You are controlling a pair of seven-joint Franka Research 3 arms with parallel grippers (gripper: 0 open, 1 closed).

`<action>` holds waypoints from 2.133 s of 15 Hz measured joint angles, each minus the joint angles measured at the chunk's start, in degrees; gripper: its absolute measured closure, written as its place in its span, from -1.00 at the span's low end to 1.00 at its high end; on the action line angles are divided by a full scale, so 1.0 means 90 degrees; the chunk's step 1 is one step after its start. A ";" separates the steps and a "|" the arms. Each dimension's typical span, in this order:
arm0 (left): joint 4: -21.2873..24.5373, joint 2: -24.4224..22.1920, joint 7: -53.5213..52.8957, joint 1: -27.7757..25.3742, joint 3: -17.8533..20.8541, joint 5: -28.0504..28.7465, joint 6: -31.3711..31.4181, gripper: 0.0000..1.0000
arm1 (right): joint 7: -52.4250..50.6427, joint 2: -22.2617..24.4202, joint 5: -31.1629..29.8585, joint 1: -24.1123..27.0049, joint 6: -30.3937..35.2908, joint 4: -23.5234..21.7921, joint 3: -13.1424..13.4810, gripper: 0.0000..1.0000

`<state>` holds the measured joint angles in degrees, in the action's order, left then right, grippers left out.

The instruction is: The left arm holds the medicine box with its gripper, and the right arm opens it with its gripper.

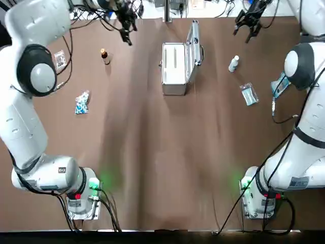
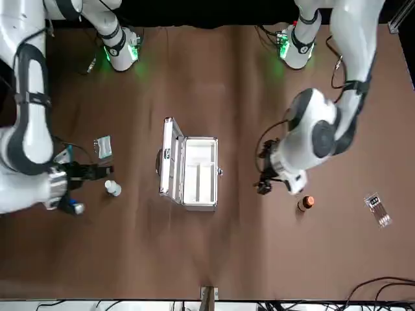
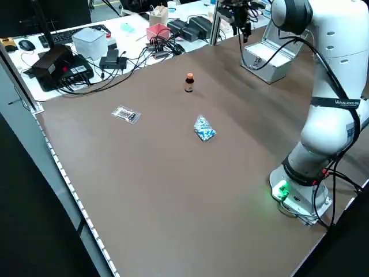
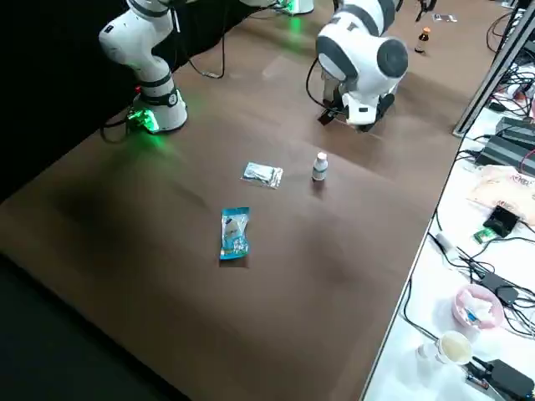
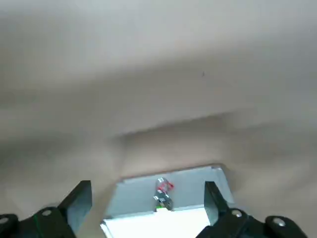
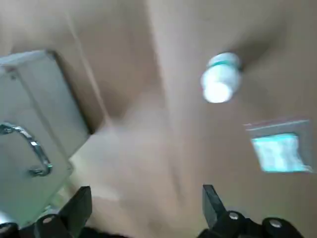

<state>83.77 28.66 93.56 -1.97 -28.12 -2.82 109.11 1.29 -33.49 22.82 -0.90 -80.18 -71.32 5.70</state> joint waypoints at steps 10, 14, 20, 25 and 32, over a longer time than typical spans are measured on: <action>-0.0424 -0.0721 -0.3452 -0.1504 0.0054 0.0392 -0.1682 -1.00 | 0.0001 0.2230 -0.1859 0.0158 0.0164 0.0085 -0.0039 -0.97; -0.0482 -0.0825 -0.4332 -0.1990 0.0067 0.0415 -0.1834 -1.00 | -0.0079 0.2632 -0.1930 0.0146 0.0122 -0.0158 -0.0088 -0.97; -0.0549 -0.0884 -0.6952 -0.2265 0.0236 0.0455 -0.1913 -1.00 | -0.0147 0.3338 -0.1924 0.0101 -0.0673 -0.1173 -0.0117 -0.97; -0.0626 -0.1360 -0.8273 -0.0513 0.2056 0.0456 -0.1816 -1.00 | -0.0201 0.3651 -0.1958 -0.0084 -0.0654 -0.1549 -0.0138 -0.97; -0.0434 -0.1909 -0.8323 0.0352 0.2254 0.0498 -0.1792 -1.00 | -0.0218 0.3684 -0.2578 -0.0189 -0.0253 -0.1555 -0.0155 -0.97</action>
<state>79.87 11.47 18.65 1.20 -7.84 1.66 92.98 -0.66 -0.34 -0.39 -2.60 -82.46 -85.32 4.31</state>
